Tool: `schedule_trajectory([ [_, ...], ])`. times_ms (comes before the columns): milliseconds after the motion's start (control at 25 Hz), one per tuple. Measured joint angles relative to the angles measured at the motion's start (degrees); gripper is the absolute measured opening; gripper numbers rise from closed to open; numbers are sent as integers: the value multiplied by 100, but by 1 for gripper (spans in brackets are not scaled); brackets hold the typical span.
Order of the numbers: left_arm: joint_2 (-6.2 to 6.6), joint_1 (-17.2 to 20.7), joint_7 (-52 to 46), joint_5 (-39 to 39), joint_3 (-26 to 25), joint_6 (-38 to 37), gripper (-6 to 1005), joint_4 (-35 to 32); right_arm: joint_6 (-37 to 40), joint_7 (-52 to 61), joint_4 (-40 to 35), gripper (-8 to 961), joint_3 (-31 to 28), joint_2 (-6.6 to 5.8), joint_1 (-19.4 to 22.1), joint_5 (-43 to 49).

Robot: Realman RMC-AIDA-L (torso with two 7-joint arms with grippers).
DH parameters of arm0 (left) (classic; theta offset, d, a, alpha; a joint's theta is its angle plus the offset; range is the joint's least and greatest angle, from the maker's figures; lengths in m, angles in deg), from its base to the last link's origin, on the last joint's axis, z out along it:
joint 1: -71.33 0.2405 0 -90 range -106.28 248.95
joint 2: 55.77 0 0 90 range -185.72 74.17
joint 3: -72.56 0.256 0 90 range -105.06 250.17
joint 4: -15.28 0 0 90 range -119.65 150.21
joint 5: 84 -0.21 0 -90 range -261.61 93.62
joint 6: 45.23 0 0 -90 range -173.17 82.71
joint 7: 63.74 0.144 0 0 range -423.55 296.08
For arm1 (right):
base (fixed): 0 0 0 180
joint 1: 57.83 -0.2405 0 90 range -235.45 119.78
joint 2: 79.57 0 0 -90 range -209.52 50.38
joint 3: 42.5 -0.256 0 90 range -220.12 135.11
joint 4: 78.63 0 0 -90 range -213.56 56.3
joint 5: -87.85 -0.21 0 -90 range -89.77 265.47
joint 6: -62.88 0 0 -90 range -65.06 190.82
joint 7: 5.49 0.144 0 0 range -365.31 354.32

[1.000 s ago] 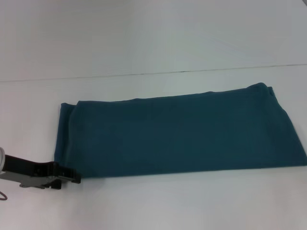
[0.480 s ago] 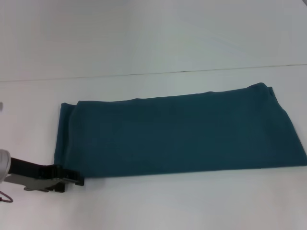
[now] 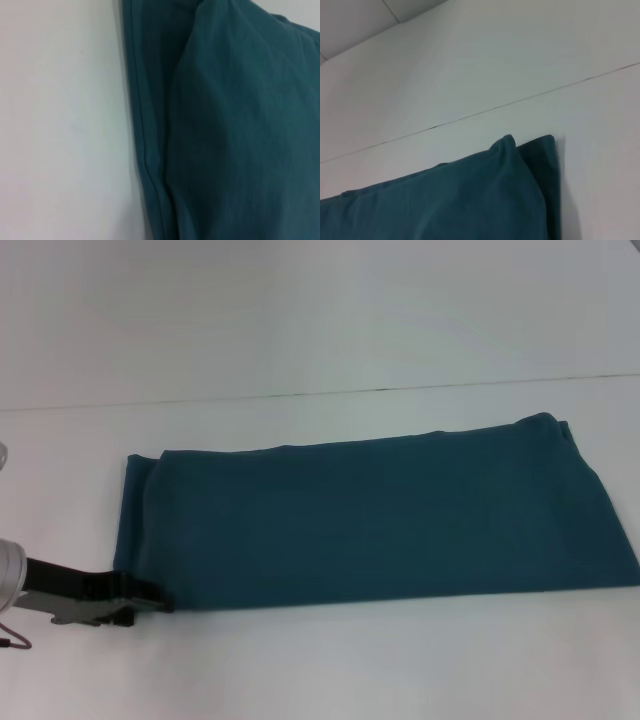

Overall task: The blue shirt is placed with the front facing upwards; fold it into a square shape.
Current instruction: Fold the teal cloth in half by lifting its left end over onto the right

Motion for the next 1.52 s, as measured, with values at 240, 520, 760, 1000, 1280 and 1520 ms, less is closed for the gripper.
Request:
schedule_trajectory([
  [240, 0, -8, -18, -5, 40, 112, 657, 6, 9, 0, 0, 806, 0, 1, 0, 0],
  [520, 9, -77, -54, -13, 140, 206, 657, -6, 8, 0, 0, 807, 0, -6, -3, 0],
  [760, 35, -151, -62, -13, 149, 240, 656, -34, 7, 0, 0, 806, 0, -9, -6, 0],
  [1000, 35, -219, -56, -13, 151, 319, 655, -16, 6, 0, 0, 806, 0, -9, -9, 0],
  [1280, 50, -210, -56, -17, 159, 354, 655, -42, 6, 0, 0, 807, 0, -9, -9, 0],
  [1520, 70, -208, -55, -18, 158, 384, 654, -46, -2, 0, 0, 806, 0, -9, -23, 0],
])
